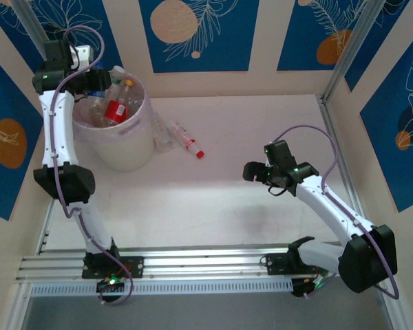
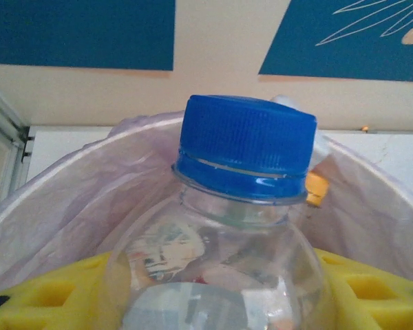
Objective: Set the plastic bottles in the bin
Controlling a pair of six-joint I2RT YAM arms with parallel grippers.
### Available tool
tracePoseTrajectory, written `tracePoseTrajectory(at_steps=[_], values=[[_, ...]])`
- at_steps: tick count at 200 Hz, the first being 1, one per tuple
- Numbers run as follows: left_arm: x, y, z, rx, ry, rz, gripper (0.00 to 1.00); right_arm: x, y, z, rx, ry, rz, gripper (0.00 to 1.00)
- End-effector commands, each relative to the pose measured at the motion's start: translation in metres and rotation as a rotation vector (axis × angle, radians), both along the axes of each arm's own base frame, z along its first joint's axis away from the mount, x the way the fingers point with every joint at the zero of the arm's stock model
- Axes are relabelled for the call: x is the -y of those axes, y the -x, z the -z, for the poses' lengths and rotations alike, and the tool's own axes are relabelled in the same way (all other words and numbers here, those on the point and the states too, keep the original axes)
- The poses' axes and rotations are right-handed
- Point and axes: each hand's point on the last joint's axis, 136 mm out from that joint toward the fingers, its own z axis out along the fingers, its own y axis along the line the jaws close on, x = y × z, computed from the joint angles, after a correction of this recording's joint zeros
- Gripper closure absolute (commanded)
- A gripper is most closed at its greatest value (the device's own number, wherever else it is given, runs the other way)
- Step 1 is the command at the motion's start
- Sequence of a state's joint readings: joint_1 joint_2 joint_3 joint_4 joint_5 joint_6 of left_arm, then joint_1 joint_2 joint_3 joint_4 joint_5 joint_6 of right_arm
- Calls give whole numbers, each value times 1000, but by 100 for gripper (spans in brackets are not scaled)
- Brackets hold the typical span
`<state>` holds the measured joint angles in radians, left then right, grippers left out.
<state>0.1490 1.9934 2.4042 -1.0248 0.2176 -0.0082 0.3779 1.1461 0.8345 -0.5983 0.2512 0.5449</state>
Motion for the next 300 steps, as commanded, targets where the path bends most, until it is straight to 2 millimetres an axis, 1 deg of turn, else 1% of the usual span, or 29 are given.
tracePoseTrajectory(at_steps=[1,13,26,47,69,72,86,89,94,101,118,138,149,162,174,188,202,217,228,235,252,264,280,300], values=[[-2,11,4,-26,-4,21,100,1,3,5,-14,-13,14,10],[-6,13,17,-62,-18,3,100,0,3,6,-21,-14,8,10],[-12,15,28,-81,-34,-24,100,-1,2,7,-25,-11,4,10],[-22,19,38,-102,-39,-71,100,1,2,6,-19,-6,6,10],[-28,18,48,-118,-37,-105,100,3,3,7,-20,-5,10,10],[-28,18,49,-121,-33,-107,96,3,3,7,-22,-5,10,10],[-26,18,45,-108,-16,-104,57,4,4,7,-22,-6,11,10],[-25,18,43,-103,-12,-104,51,4,4,7,-22,-5,11,10],[-25,17,40,-94,-9,-104,45,4,4,7,-22,-7,13,10],[-25,18,35,-79,-9,-109,38,5,5,7,-22,-7,15,10],[-27,19,20,-38,-20,-122,25,5,5,7,-21,-9,16,10],[-29,22,3,5,-32,-129,10,4,5,8,-24,-11,16,10],[-28,23,-4,21,-37,-128,5,3,4,8,-23,-14,14,10],[-28,25,-10,35,-42,-127,3,2,4,8,-26,-15,11,10],[-30,26,-15,45,-52,-134,4,1,3,7,-25,-18,8,10],[-32,29,-17,48,-64,-145,12,1,2,6,-24,-19,7,10],[-33,30,-15,48,-66,-149,19,0,1,7,-24,-19,4,10],[-29,32,-10,36,-51,-138,26,-1,1,6,-23,-21,2,10],[-25,34,-11,44,-30,-129,30,-2,0,4,-20,-22,-1,10],[-20,34,-14,54,-15,-119,30,-2,0,4,-22,-22,-2,10],[-10,41,-28,94,12,-108,31,-3,-2,2,-19,-22,-5,10],[1,48,-39,119,22,-98,32,-5,-2,2,-20,-22,-9,10],[19,61,-55,149,17,-81,33,-7,-4,2,-21,-20,-11,10],[45,82,-78,201,-11,-74,33,-10,-7,2,-21,-20,-18,10]])
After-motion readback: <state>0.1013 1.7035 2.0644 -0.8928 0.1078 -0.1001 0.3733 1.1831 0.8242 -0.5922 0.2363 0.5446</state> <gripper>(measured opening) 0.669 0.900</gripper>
